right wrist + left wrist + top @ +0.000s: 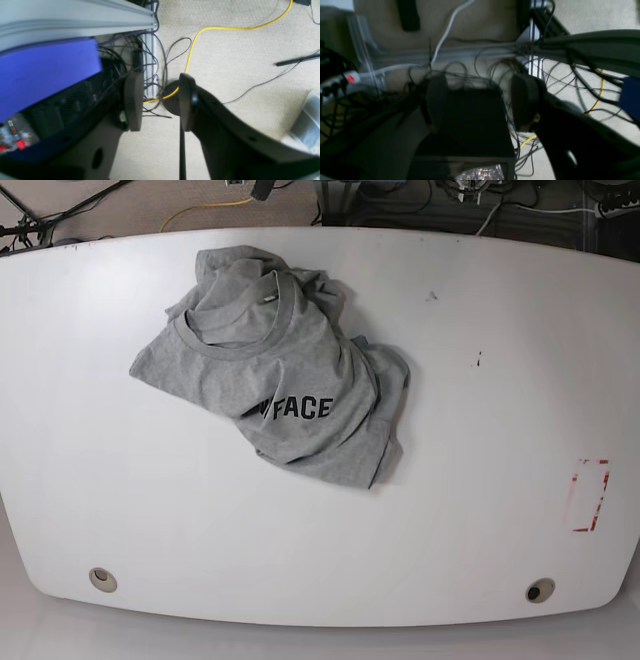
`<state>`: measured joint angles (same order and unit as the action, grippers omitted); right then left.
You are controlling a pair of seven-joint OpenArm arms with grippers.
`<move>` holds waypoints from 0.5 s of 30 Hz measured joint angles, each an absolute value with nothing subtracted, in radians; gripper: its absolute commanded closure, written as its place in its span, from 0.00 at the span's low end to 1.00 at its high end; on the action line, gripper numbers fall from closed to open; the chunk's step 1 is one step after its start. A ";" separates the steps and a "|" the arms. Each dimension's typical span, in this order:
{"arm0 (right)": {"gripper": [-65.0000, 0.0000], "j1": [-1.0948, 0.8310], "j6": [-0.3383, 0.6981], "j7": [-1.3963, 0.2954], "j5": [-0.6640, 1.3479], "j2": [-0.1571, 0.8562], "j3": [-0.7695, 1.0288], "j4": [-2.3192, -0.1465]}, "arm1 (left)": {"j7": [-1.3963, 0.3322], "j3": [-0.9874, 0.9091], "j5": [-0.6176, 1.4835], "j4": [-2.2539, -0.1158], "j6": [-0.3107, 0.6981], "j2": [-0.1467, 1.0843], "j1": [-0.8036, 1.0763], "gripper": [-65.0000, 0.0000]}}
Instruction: Fold the T-shirt properly
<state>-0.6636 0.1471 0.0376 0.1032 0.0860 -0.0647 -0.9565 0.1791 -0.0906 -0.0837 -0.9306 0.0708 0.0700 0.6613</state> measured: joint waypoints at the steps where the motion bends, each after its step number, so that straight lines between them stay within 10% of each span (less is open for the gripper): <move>1: 0.66 -0.685 0.149 0.034 0.106 0.086 -0.056 -0.987 | 0.175 -0.091 -0.084 -0.963 0.072 0.070 0.685 0.43; 15: 0.66 -0.958 0.149 -0.088 0.108 0.078 0.007 -1.480 | 0.175 -0.150 -0.082 -1.483 0.071 0.086 1.015 0.43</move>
